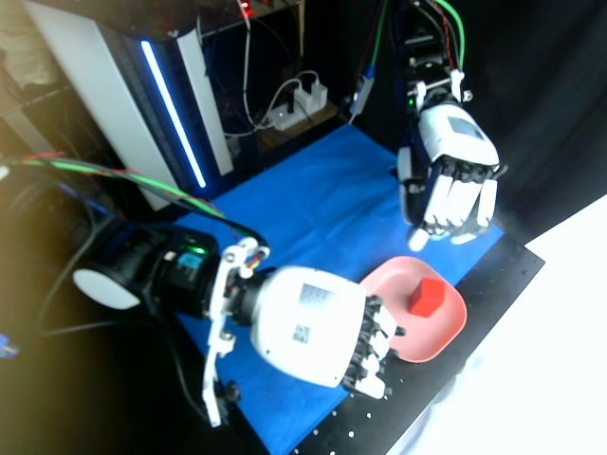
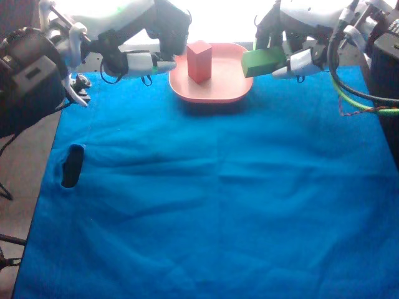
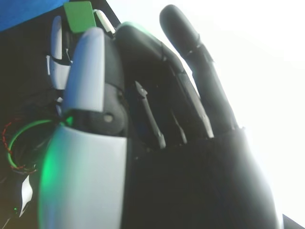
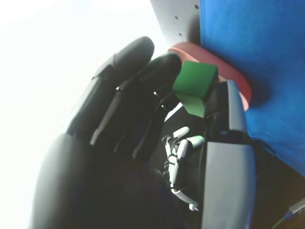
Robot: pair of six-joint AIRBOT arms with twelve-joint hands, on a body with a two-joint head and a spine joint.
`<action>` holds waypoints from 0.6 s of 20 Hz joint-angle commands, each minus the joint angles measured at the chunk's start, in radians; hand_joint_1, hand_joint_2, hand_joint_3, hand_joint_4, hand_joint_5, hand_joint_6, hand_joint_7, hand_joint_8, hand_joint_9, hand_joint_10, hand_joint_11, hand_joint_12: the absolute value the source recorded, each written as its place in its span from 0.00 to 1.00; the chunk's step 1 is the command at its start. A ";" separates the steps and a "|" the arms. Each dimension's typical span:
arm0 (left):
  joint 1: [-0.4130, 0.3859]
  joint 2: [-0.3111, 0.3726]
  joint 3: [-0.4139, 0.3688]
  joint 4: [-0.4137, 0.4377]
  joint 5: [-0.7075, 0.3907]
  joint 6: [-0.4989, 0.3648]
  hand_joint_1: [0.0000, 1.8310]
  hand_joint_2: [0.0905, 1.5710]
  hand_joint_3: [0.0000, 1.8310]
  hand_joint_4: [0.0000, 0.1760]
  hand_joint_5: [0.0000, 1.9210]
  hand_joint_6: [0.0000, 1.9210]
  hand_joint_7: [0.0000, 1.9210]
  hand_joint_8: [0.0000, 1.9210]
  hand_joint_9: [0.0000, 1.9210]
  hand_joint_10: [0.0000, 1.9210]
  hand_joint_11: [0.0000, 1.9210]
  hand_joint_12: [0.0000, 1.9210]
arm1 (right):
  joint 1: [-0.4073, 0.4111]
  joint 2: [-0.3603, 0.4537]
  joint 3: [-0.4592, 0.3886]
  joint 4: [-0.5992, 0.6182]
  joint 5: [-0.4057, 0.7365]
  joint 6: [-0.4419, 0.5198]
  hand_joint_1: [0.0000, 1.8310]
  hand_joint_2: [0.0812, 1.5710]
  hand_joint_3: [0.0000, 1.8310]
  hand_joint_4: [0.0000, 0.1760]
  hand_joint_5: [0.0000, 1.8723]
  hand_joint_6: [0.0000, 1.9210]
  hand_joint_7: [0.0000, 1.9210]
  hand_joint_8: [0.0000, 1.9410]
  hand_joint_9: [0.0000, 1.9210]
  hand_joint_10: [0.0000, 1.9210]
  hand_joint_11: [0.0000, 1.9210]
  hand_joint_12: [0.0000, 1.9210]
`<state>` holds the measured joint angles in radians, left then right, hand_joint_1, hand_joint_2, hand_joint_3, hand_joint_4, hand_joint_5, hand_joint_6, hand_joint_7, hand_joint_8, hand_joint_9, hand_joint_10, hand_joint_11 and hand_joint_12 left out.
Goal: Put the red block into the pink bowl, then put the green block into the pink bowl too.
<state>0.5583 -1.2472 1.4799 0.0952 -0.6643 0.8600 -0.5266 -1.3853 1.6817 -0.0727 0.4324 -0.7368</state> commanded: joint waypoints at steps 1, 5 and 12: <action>-0.019 0.008 -0.003 -0.012 -0.134 -0.004 0.66 0.71 0.00 0.00 0.43 0.66 0.53 0.47 0.55 0.01 0.34 0.54 | 0.023 -0.002 0.007 0.009 0.118 -0.002 0.76 0.65 0.00 0.00 0.55 0.37 0.59 0.39 0.55 0.53 0.41 0.64; -0.023 0.021 -0.019 -0.003 -0.149 -0.004 0.68 0.66 0.00 0.00 0.43 0.10 0.50 0.01 0.53 0.00 0.32 0.53 | 0.037 -0.011 0.019 0.008 0.118 -0.002 0.76 0.65 0.00 0.00 0.58 0.35 0.59 0.41 0.53 0.54 0.38 0.66; -0.035 0.065 -0.072 0.031 -0.213 -0.003 0.68 0.65 0.00 0.00 0.44 0.00 0.53 0.00 0.54 0.00 0.32 0.54 | 0.046 -0.040 0.055 0.008 0.118 -0.002 0.76 0.66 0.00 0.00 0.57 0.33 0.58 0.41 0.49 0.62 0.36 0.72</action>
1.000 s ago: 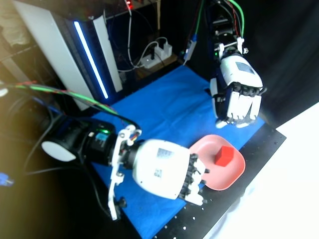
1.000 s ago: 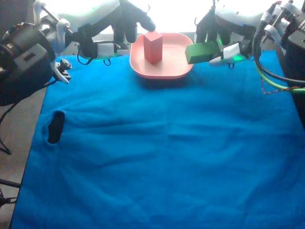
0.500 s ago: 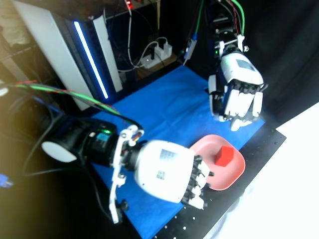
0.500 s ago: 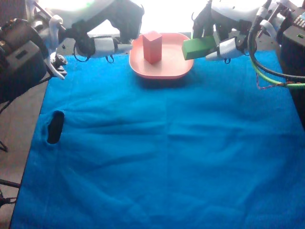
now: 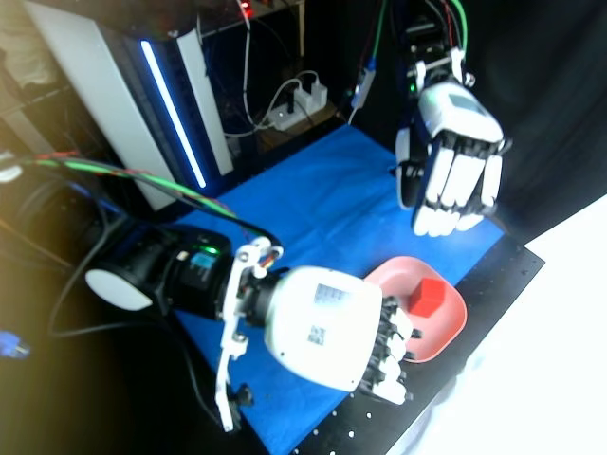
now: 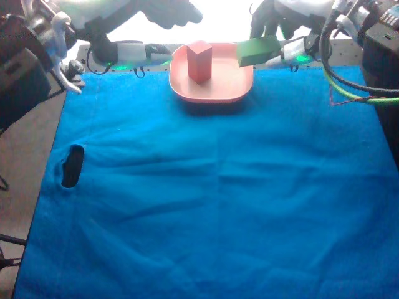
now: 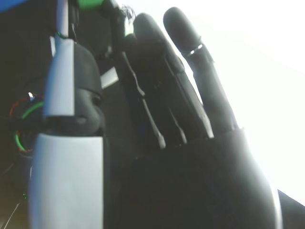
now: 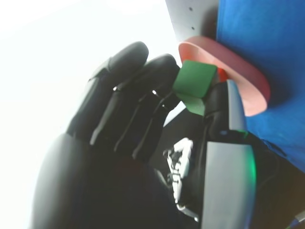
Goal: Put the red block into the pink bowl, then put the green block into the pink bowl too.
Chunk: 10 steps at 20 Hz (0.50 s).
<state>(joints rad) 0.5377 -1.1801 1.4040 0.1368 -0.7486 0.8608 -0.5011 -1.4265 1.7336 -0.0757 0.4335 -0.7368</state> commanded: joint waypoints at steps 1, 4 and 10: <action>-0.015 0.007 -0.004 -0.010 -0.142 -0.003 0.66 0.64 0.00 0.00 0.43 0.00 0.52 0.00 0.53 0.00 0.27 0.59 | 0.020 -0.004 0.009 0.011 0.117 -0.002 0.76 0.66 0.00 0.00 0.58 0.34 0.59 0.38 0.50 0.60 0.35 0.70; -0.015 0.030 -0.025 -0.010 -0.181 0.001 0.52 0.64 0.00 0.00 0.35 0.00 0.42 0.00 0.46 0.00 0.18 0.63 | 0.020 -0.019 0.024 0.011 0.117 -0.002 0.69 0.64 0.00 0.02 0.60 0.36 0.61 0.37 0.48 0.27 0.30 0.68; -0.026 0.050 -0.061 -0.009 -0.249 0.027 0.36 0.55 0.00 0.36 0.17 0.00 0.21 0.00 0.23 0.00 0.02 0.49 | 0.020 -0.058 0.055 0.011 0.117 -0.002 0.75 0.64 0.00 0.00 0.60 0.35 0.65 0.27 0.50 0.50 0.29 0.63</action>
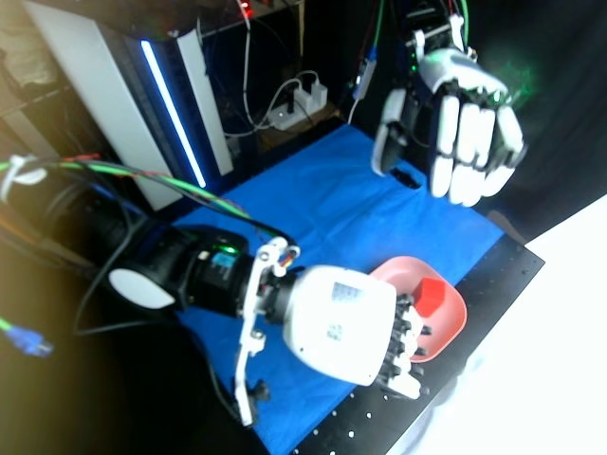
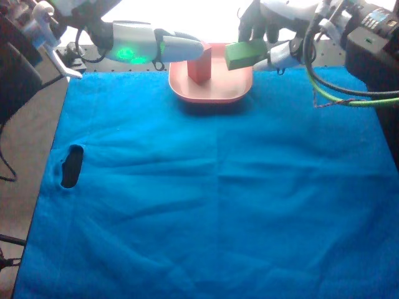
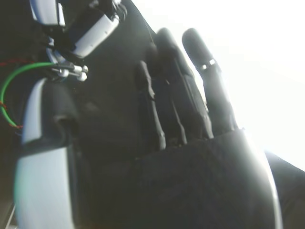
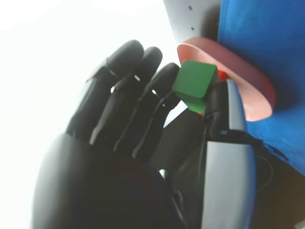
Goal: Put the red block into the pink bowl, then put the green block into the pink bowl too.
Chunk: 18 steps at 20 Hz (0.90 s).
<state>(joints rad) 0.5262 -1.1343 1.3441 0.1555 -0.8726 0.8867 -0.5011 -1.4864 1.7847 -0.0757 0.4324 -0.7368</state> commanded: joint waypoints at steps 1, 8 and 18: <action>-0.016 0.006 -0.004 -0.028 -0.135 0.001 0.36 0.55 0.00 0.29 0.17 0.00 0.20 0.00 0.23 0.00 0.01 0.49 | 0.021 -0.006 0.009 0.011 0.119 -0.002 0.71 0.63 0.00 0.00 0.63 0.29 0.64 0.32 0.52 0.32 0.31 0.63; -0.016 0.013 -0.011 -0.029 -0.143 0.000 0.35 0.56 0.00 0.12 0.17 0.00 0.22 0.01 0.25 0.01 0.03 0.53 | 0.021 -0.028 0.022 0.008 0.118 -0.002 0.76 0.61 0.00 0.00 0.54 0.12 0.67 0.25 0.53 0.27 0.33 0.55; -0.010 0.014 -0.010 -0.035 -0.133 0.001 0.37 0.58 0.00 0.18 0.13 0.00 0.21 0.00 0.24 0.00 0.01 0.55 | 0.021 -0.025 0.016 -0.021 0.118 0.033 0.64 0.45 0.00 0.12 0.19 0.00 0.36 0.00 0.38 0.00 0.13 0.60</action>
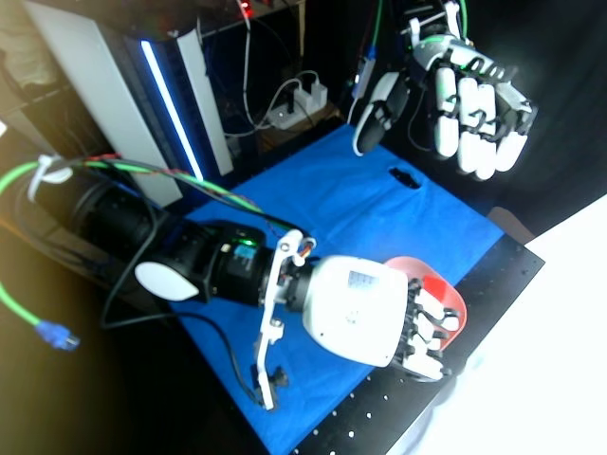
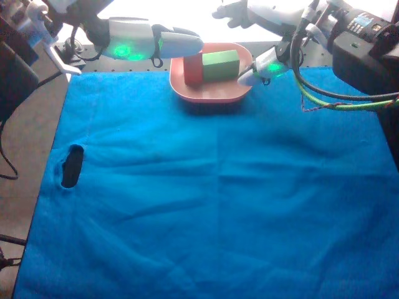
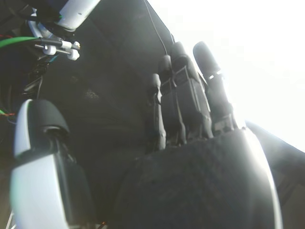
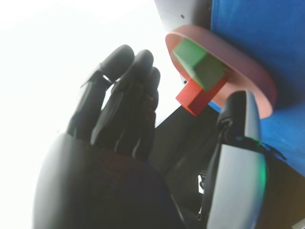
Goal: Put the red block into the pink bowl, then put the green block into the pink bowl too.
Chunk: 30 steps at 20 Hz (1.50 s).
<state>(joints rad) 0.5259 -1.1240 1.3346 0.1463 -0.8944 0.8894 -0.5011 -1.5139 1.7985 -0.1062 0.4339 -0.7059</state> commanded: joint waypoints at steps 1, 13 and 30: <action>-0.009 0.004 0.000 -0.028 -0.110 0.000 0.37 0.58 0.00 0.19 0.13 0.00 0.20 0.00 0.24 0.00 0.00 0.55 | 0.021 0.011 -0.004 0.003 0.117 0.015 0.64 0.45 0.00 0.13 0.17 0.00 0.35 0.00 0.37 0.00 0.12 0.59; 0.056 0.003 0.005 -0.130 -0.122 0.044 0.37 0.56 0.00 0.35 0.12 0.00 0.17 0.00 0.19 0.00 0.00 0.49 | 0.068 0.156 -0.181 -0.045 0.168 0.024 0.45 0.42 0.00 1.00 0.01 0.00 0.11 0.00 0.15 0.00 0.00 0.56; 0.372 0.158 -0.192 -0.425 -0.545 0.156 0.28 0.54 0.00 0.61 0.08 0.00 0.17 0.01 0.17 0.00 0.00 0.31 | 0.067 0.471 -0.551 -0.011 0.443 -0.058 0.39 0.41 0.00 0.99 0.00 0.00 0.02 0.00 0.02 0.00 0.00 0.09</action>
<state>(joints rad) 0.9062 -0.9737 1.1400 -0.2798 -1.2980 1.0492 -0.4469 -1.0428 1.2449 -0.1360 0.7479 -0.7631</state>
